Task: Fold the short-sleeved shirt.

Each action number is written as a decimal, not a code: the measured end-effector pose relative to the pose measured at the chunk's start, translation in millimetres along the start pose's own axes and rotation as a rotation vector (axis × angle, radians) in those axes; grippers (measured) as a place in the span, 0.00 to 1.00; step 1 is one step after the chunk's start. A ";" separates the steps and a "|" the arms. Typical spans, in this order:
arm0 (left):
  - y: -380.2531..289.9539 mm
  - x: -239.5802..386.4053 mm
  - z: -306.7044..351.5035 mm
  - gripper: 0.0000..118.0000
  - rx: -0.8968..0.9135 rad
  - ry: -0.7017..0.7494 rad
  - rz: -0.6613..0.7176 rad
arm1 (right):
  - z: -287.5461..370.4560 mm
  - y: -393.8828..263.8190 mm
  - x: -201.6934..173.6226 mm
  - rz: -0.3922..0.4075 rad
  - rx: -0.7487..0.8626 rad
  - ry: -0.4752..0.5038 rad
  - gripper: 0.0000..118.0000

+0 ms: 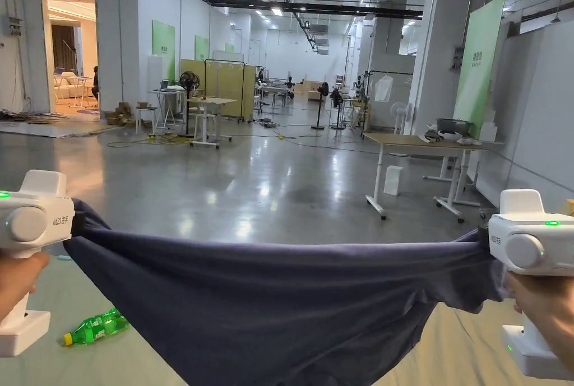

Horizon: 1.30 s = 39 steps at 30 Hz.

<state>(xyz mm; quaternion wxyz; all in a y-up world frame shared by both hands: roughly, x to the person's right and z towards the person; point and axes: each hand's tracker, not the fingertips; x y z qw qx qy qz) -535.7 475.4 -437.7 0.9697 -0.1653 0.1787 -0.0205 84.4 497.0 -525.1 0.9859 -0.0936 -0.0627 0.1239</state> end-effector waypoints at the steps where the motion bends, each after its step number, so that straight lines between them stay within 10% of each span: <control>1: -2.7 0.3 -0.3 0.03 -0.003 0.000 0.000 | -1.3 -2.2 0.9 -0.008 -0.004 0.000 0.08; 36: -407.8 -29.7 116.0 0.04 -0.560 -0.106 0.136 | 193.9 -383.4 -22.3 0.088 -0.497 0.084 0.08; 39: -415.0 -27.7 116.6 0.27 -0.546 -0.085 0.117 | 196.2 -385.9 -25.8 0.091 -0.509 0.099 0.16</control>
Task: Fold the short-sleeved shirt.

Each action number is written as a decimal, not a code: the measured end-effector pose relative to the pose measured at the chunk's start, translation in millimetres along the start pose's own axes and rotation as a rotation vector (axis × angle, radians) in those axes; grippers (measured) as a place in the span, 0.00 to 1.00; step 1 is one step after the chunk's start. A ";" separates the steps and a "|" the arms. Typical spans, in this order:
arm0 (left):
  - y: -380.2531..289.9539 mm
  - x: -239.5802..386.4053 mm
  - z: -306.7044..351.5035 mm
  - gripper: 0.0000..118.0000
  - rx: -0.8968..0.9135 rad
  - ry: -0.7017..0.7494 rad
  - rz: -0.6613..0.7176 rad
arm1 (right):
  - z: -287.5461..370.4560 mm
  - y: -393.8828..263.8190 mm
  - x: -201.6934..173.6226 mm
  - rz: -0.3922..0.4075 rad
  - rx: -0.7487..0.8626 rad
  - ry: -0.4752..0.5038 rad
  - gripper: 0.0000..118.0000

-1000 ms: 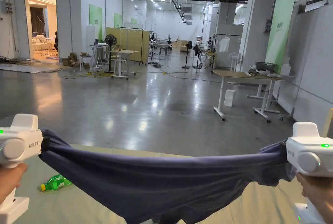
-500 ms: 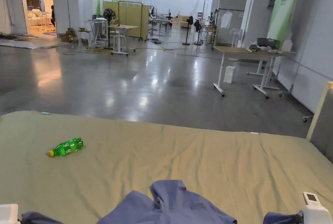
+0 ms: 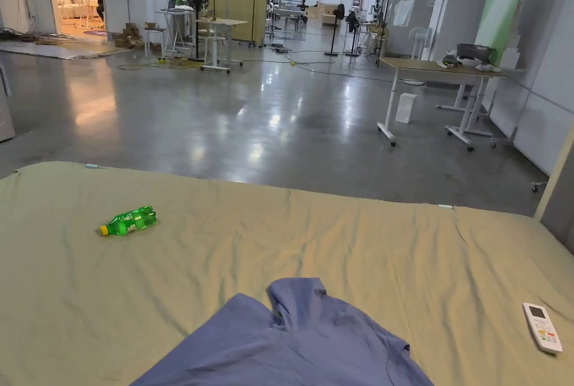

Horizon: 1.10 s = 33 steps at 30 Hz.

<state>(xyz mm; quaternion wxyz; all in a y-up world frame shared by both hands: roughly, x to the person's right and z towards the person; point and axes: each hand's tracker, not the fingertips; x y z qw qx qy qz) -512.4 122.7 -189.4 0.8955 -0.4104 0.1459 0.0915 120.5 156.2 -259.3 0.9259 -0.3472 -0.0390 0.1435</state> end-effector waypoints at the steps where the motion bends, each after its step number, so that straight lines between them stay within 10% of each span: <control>1: -1.7 0.9 1.3 0.37 0.003 0.031 -0.017 | 0.6 0.6 -2.8 0.009 0.006 0.000 0.28; 3: -1.6 -0.2 6.4 0.51 0.025 0.047 -0.010 | 5.4 6.7 -5.9 0.027 0.025 -0.023 0.61; 16: 66.0 70.0 93.9 0.55 0.480 0.004 -0.082 | 87.0 105.5 -62.5 -0.144 0.468 0.069 0.71; 19: 77.3 95.7 113.3 0.54 0.557 -0.025 -0.092 | 95.3 118.9 -77.4 -0.146 0.565 0.068 0.61; 23: 84.8 119.2 124.3 0.24 0.621 -0.052 -0.138 | 99.0 128.5 -90.7 -0.167 0.604 0.059 0.12; 26: 84.4 132.6 131.3 0.04 0.652 -0.052 -0.164 | 102.9 130.8 -93.2 -0.187 0.625 0.072 0.01; 33: 84.3 137.5 141.4 0.00 0.666 -0.126 -0.152 | 100.6 130.7 -93.6 -0.175 0.624 0.072 0.00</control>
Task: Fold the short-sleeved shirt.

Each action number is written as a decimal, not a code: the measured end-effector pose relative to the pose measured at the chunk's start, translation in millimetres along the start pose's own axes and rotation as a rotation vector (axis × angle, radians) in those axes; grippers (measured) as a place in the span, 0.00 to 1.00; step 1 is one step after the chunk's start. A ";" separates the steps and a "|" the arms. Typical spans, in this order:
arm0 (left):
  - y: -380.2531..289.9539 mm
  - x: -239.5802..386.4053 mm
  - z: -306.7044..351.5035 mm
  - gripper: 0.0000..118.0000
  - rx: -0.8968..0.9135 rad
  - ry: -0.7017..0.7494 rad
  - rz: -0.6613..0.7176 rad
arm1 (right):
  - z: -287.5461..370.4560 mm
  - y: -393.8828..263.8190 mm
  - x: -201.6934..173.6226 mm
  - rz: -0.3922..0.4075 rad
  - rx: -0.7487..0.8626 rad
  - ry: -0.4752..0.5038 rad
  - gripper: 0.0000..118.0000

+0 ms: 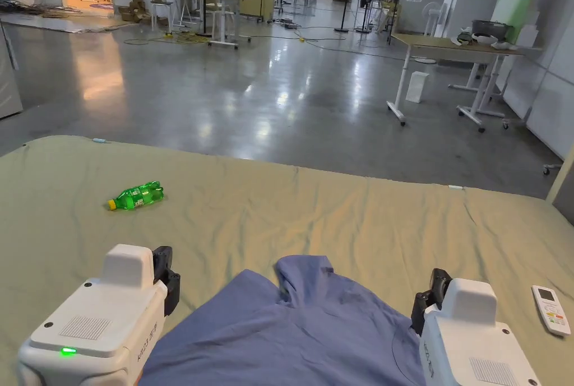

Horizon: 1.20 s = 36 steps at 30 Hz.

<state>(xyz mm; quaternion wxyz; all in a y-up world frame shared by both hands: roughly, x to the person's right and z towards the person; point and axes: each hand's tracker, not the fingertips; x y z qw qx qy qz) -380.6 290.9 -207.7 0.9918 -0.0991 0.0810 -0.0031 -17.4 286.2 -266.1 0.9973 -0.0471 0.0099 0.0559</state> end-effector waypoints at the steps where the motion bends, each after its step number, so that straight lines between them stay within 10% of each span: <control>1: -0.5 -3.2 0.5 0.00 -0.008 -0.002 0.006 | -1.5 -1.0 1.5 -0.007 -0.005 0.006 0.00; 15: -69.6 -127.7 -35.8 0.00 -0.492 0.137 0.103 | -19.7 -26.4 -3.6 0.021 -0.114 0.055 0.00; 20: -98.5 -152.0 -55.0 0.59 -0.672 0.132 0.184 | -27.2 -35.4 -8.4 0.033 -0.152 0.066 0.00; 32: -168.1 -142.9 -94.5 0.56 -0.884 0.174 0.188 | -46.3 -57.5 -10.9 0.055 -0.237 0.069 0.00; 36: -158.4 -136.0 -92.8 0.18 -0.811 0.161 0.161 | -54.8 -62.9 -10.4 0.056 -0.261 0.067 0.00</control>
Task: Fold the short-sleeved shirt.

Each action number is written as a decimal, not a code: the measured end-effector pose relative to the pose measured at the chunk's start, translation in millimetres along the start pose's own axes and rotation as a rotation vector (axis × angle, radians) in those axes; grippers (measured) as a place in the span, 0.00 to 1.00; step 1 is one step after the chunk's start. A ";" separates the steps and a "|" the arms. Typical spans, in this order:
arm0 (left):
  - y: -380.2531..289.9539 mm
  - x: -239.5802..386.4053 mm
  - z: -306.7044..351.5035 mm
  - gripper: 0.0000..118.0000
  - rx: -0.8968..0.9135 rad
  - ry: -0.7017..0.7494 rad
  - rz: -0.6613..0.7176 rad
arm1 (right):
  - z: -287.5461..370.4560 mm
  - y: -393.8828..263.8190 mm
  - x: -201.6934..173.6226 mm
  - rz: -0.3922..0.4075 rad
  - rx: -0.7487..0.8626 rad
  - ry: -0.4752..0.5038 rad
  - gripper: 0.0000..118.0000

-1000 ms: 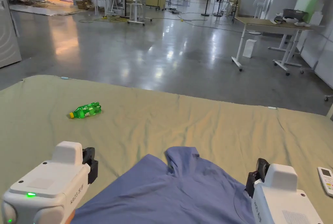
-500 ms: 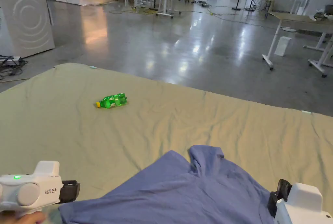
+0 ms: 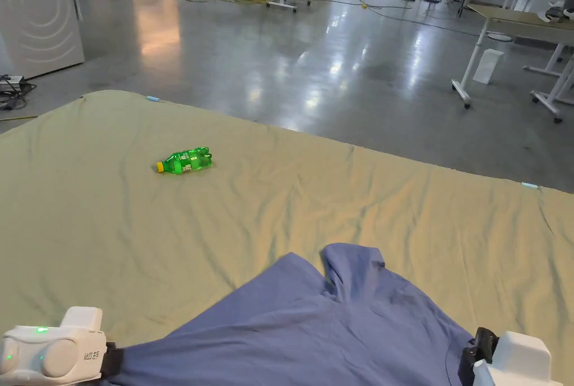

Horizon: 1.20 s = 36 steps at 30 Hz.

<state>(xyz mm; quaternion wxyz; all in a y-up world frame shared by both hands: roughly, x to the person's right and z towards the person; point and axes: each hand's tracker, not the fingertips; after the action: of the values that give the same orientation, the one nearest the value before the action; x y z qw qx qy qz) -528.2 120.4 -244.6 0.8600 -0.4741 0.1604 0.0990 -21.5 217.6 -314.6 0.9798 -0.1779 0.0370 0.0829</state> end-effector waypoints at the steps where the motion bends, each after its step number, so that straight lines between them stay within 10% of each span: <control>1: 1.0 3.2 -0.4 0.13 0.005 -0.025 -0.012 | -3.8 -0.1 -0.4 -0.002 -0.009 0.001 0.00; 10: -5.8 11.4 2.1 0.03 0.030 0.015 -0.022 | -94.6 27.0 2.2 0.014 -0.175 0.104 0.01; 14: -9.5 10.3 6.8 0.03 0.049 0.023 -0.012 | -183.8 29.8 -5.7 0.150 -0.393 0.190 0.66; 15: -9.8 10.5 8.3 0.03 0.052 0.026 -0.005 | -202.0 29.1 -10.6 0.197 -0.427 0.218 0.69; 19: -10.3 12.2 9.9 0.03 0.059 0.035 0.003 | -270.3 16.6 -29.7 0.340 -0.487 0.266 0.68; 24: -11.0 12.7 6.6 0.03 0.056 0.041 0.033 | -303.8 8.8 -42.1 0.279 -0.537 0.296 0.67; 29: -10.0 16.5 3.2 0.03 0.047 0.053 0.017 | -314.4 3.4 -53.1 0.259 -0.569 0.333 0.18; 36: -5.5 18.0 6.0 0.03 0.072 0.054 0.018 | -290.7 14.6 -53.1 0.210 -0.518 0.277 0.02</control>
<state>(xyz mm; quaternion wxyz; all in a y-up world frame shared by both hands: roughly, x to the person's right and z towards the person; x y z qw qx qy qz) -508.6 122.9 -243.9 0.8709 -0.4440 0.1914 0.0879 -88.8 120.0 -585.8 0.8737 -0.4265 0.1660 0.1652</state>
